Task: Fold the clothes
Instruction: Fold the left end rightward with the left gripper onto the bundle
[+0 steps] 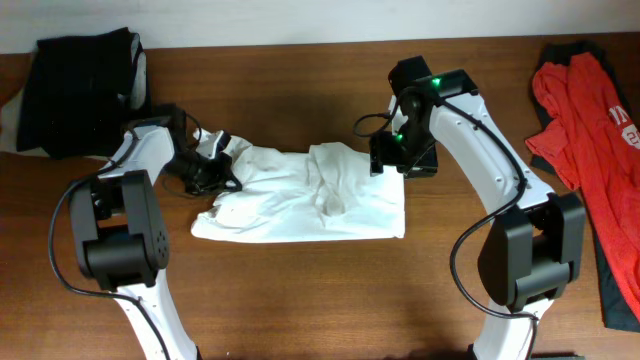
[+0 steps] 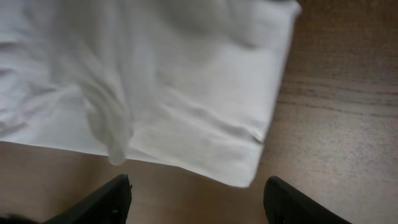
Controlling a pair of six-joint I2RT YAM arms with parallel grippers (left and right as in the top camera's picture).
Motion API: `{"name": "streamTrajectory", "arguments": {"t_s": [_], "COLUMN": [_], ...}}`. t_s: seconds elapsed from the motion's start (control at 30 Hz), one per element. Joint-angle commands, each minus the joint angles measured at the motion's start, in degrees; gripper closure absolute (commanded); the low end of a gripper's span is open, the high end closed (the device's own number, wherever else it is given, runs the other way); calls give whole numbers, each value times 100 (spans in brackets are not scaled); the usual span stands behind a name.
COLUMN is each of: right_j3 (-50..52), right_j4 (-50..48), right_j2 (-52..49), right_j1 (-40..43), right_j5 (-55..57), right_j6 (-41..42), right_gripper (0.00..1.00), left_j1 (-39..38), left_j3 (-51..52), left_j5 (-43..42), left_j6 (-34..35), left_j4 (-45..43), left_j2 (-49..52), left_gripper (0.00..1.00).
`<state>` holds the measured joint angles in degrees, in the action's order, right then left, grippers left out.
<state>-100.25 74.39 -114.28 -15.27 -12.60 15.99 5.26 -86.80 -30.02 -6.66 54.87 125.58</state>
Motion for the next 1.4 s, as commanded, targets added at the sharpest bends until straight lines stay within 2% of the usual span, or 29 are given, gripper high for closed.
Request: {"name": "streamTrajectory", "arguments": {"t_s": [0.0,0.13,0.2,0.3,0.43,0.5,0.67,0.7,0.73,0.77,0.87,0.9,0.93,1.1,1.23,1.37], "right_j3": [448,1482,2033,2505,2568,2568,2568,2568,2568,2566,2345,2159,1945,457,-468,-553], "right_j4": [-243,-1429,-2199,-2822,-2944,-2975,-2940,-2940,-2931,-2900,-2435,-2142,-1867,-175,1005,973], "right_j2": [66,66,66,13,-199,-411,-459,-459,-459,-459,-448,-428,-396,-35,24,24], "right_j1": [-20,-153,-245,-350,-343,-341,-337,-332,-315,-282,55,258,479,1694,2247,2229], "right_j5": [-52,-315,-778,-820,-820,-822,-844,-844,-844,-841,-837,-837,-839,-776,-778,-1423], "right_j6": [-57,-52,-50,166,232,234,225,227,227,225,131,70,-20,-592,-1346,-688], "right_gripper": [29,32,32,32,32,32,32,32,32,32,35,35,36,34,28,28], "left_j1": [157,35,-271,-817,-1707,-2439,-3150,-3228,-3292,-3340,-3375,-3364,-3355,-3163,-2573,-1523], "left_j3": [-616,-1958,-2588,-3056,-3154,-3154,-3154,-3154,-3154,-3147,-3143,-3143,-3143,-3143,-3158,-3158], "left_j5": [1250,1250,1248,1248,1248,1248,1248,1250,1252,1320,1379,1377,1379,1379,1373,1314], "left_j6": [782,883,892,1038,1056,1261,1482,1480,1480,1482,1482,1506,1506,1569,1801,1792], "left_j4": [466,1604,2199,2647,2704,2461,2096,2063,2055,2033,1873,1810,1729,1657,1799,2223], "left_j2": [61,50,50,50,50,50,52,52,52,55,81,85,85,83,83,83], "left_gripper": [100,100,100,100,100,100,99,93,72,57,23,4,1,1,1,1]}}
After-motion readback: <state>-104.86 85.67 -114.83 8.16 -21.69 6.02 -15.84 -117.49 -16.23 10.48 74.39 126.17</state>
